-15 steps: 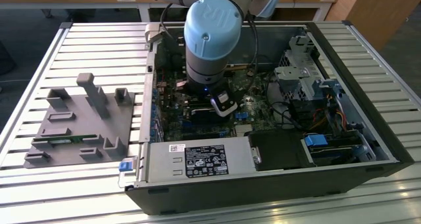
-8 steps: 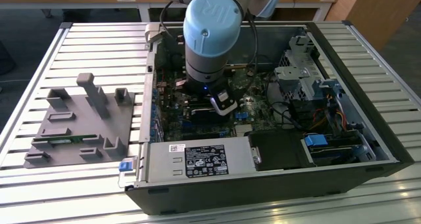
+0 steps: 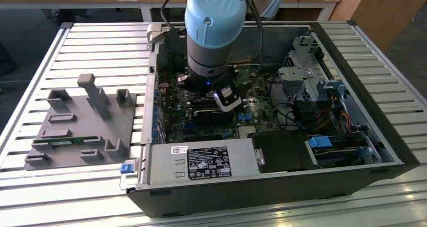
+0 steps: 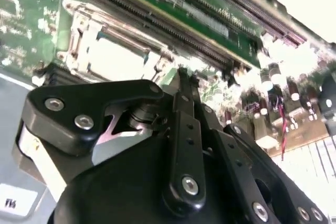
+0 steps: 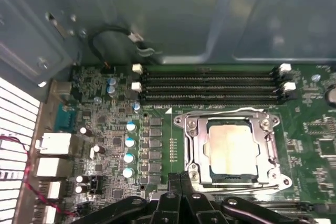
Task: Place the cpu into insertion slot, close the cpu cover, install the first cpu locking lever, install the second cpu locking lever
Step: 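Install the second cpu locking lever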
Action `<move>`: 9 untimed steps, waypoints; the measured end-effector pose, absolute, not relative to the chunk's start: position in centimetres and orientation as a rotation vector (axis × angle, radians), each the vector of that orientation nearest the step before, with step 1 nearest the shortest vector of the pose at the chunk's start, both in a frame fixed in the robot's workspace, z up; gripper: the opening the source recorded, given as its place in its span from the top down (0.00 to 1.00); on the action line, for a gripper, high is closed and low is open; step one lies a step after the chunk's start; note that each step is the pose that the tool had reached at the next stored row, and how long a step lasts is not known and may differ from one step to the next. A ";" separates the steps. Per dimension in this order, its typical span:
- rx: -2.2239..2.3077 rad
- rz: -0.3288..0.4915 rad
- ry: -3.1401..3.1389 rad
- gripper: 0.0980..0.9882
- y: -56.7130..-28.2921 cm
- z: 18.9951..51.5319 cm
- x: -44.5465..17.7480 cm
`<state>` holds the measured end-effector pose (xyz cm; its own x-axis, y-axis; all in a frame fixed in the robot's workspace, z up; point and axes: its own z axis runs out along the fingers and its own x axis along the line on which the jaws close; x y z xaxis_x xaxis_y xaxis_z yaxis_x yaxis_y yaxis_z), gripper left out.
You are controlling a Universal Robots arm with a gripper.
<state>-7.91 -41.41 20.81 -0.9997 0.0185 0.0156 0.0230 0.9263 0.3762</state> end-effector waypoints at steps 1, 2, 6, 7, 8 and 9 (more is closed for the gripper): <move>-0.033 -0.601 -3.071 0.99 -41.4 21.1 -7.9; -0.033 -0.602 -3.071 0.99 -41.4 21.4 -7.9; -0.033 -0.606 -3.070 0.99 -41.4 22.3 -7.9; -0.033 -0.606 -3.070 0.99 -41.4 22.3 -7.9; -0.033 -0.606 -3.070 0.99 -41.4 22.3 -7.9; -0.033 -0.606 -3.070 0.99 -41.4 22.3 -7.9</move>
